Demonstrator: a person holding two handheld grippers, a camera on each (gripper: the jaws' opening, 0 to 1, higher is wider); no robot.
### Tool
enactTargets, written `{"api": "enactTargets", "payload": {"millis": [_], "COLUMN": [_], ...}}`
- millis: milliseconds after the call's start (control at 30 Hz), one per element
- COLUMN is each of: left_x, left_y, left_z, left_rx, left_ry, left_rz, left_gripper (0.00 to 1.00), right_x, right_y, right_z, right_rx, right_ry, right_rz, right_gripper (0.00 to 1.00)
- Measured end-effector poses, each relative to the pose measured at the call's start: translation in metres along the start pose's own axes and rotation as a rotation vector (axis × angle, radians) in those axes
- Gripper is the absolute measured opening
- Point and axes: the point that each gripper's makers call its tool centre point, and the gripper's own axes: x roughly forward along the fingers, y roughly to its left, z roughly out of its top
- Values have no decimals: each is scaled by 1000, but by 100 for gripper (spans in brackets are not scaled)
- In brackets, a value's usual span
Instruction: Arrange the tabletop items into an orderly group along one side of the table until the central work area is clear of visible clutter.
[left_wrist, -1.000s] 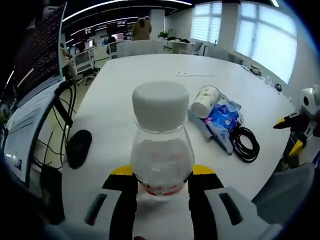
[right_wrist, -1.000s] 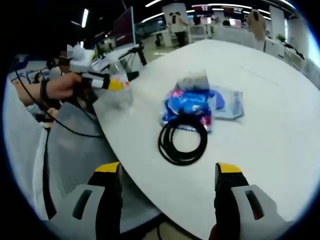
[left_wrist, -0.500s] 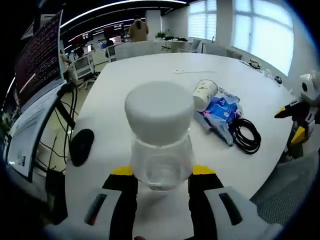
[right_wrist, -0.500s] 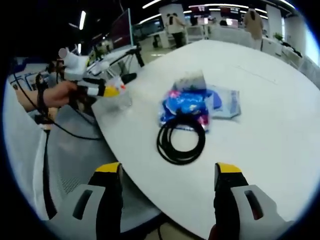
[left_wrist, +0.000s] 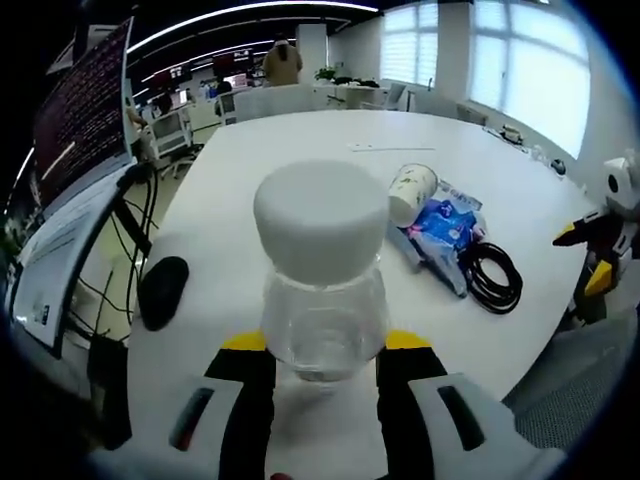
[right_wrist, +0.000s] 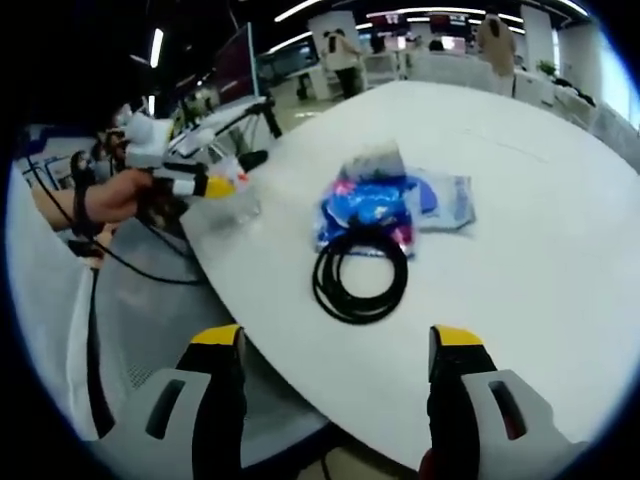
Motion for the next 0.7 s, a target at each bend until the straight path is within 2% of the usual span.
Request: {"api": "enactTargets", "payload": {"millis": [267,700], "left_x": [6,15], "left_y": [2,8], "left_z": [5,14], "left_rx": [-9,-35], "left_ry": [5,2], "left_rz": [3,13], "left_gripper": [38,38], "right_x": [0,0], "right_y": [1,4], "right_z": [4,6], "right_rx": [12,-6], "right_ry": [-15,0], "right_rz": [-2,5], "right_gripper": [75,77]}}
